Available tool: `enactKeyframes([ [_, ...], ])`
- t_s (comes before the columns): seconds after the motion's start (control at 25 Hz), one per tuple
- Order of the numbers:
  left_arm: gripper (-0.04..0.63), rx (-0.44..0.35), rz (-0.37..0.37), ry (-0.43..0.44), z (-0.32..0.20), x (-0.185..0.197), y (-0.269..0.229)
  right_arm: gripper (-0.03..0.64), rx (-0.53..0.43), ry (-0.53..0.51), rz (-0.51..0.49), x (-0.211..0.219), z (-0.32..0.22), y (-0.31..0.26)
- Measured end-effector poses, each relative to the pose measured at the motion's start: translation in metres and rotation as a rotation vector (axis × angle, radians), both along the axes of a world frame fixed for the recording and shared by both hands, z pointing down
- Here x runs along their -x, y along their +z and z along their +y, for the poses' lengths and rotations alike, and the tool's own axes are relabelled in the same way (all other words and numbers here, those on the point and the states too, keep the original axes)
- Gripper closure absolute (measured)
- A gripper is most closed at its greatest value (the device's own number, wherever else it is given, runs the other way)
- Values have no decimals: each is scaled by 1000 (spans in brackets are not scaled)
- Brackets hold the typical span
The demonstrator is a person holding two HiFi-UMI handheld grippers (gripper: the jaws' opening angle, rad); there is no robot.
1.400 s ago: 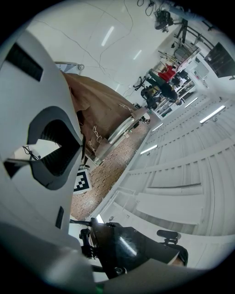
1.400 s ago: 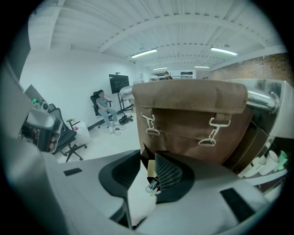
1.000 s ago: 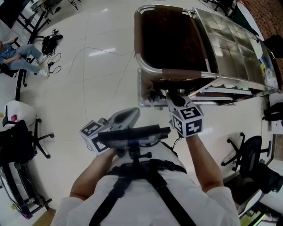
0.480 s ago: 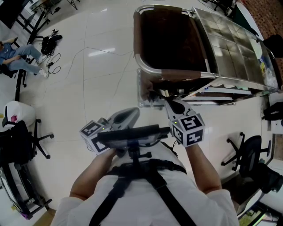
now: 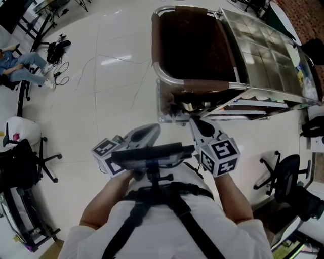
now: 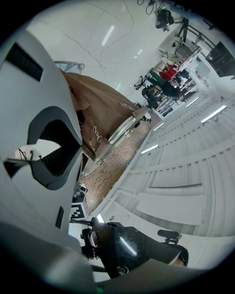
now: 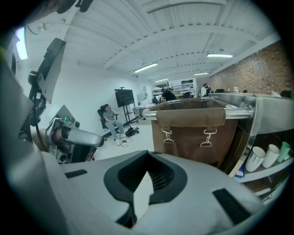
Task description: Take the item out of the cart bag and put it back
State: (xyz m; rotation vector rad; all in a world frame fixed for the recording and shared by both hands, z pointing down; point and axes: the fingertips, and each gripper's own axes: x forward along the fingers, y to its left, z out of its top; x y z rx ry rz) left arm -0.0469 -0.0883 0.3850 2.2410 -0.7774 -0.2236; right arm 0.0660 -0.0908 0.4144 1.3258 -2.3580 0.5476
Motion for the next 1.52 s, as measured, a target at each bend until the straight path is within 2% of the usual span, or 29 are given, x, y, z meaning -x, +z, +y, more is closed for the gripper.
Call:
enactKeyframes([
  [0.2,595,4,4,-2,-1,-2,-1,617,-18,-3,-6,-1,0,-8],
  [0.48,595,8,-12,17,4,-1,1,617,-61,-56,-19,11,8,-34],
  [0.64,595,6,0,-1,2,-1,-1,617,-73,-84,-15,15,9,-40],
  [1.08,595,5,-6,1,1,-1,0,617,-59,-99,3,18,11,-34],
  [1.2,595,-1,-22,28,4,0,3,617,-56,-102,2,20,11,-35],
  [1.52,595,-2,0,-5,1,-1,-4,617,-53,-111,3,22,12,-34],
])
